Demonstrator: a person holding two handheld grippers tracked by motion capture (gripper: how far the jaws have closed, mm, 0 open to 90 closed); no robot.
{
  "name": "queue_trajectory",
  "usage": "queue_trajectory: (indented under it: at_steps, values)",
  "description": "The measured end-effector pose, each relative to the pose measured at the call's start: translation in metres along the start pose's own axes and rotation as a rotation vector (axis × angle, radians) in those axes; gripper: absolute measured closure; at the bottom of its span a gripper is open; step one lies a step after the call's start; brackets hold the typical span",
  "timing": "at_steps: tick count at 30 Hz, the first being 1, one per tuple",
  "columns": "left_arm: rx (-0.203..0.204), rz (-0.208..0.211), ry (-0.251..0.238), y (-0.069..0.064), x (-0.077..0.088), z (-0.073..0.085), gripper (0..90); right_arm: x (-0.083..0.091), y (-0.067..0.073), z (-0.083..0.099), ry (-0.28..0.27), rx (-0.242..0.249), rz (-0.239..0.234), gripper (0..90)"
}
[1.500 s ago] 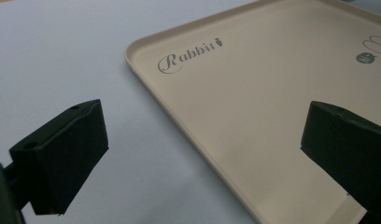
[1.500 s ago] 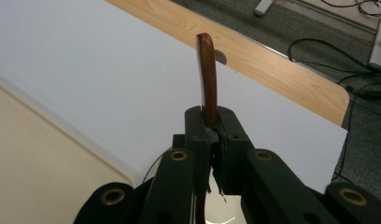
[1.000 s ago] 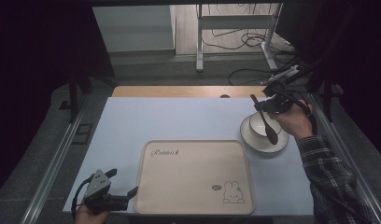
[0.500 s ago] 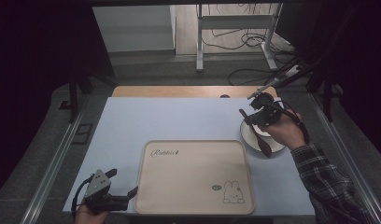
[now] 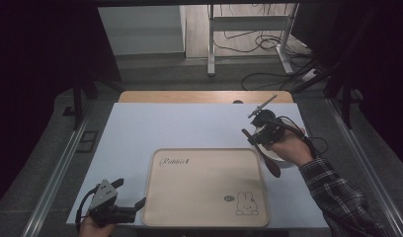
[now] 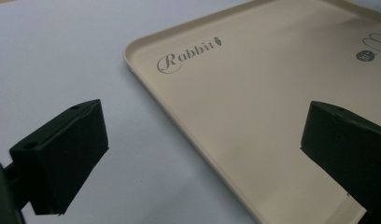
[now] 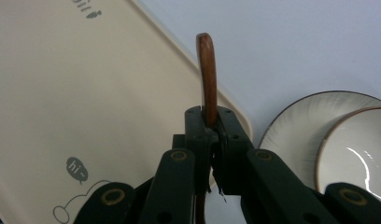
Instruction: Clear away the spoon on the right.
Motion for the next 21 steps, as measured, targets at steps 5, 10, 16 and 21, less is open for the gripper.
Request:
queue_trajectory:
  at_steps: [5,10,16,21]
  values:
    - [-0.002,0.0,0.0,0.0,0.0,0.0,0.4,-0.012,0.011,0.003,0.032,0.013,-0.026,85.6]
    - [-0.002,0.001,0.0,0.0,0.0,0.0,0.4,-0.021,0.02,0.006,0.061,0.024,-0.046,85.6]
    - [-0.005,0.001,0.002,-0.001,0.0,0.0,0.4,-0.033,0.029,0.009,0.088,0.032,-0.065,85.6]
    - [-0.006,0.001,0.001,-0.001,0.0,0.0,0.4,-0.04,0.036,0.01,0.102,0.038,-0.081,85.5]
Point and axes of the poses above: each handheld gripper's, and its own axes: x roughly backward along the jaws, z roughly out of its underside, y roughly to its left, the point moved 7 cm from there along -x, roughly forward along the jaws, and after that the axes turned 11 degrees about -y, right-handed, at the moved point
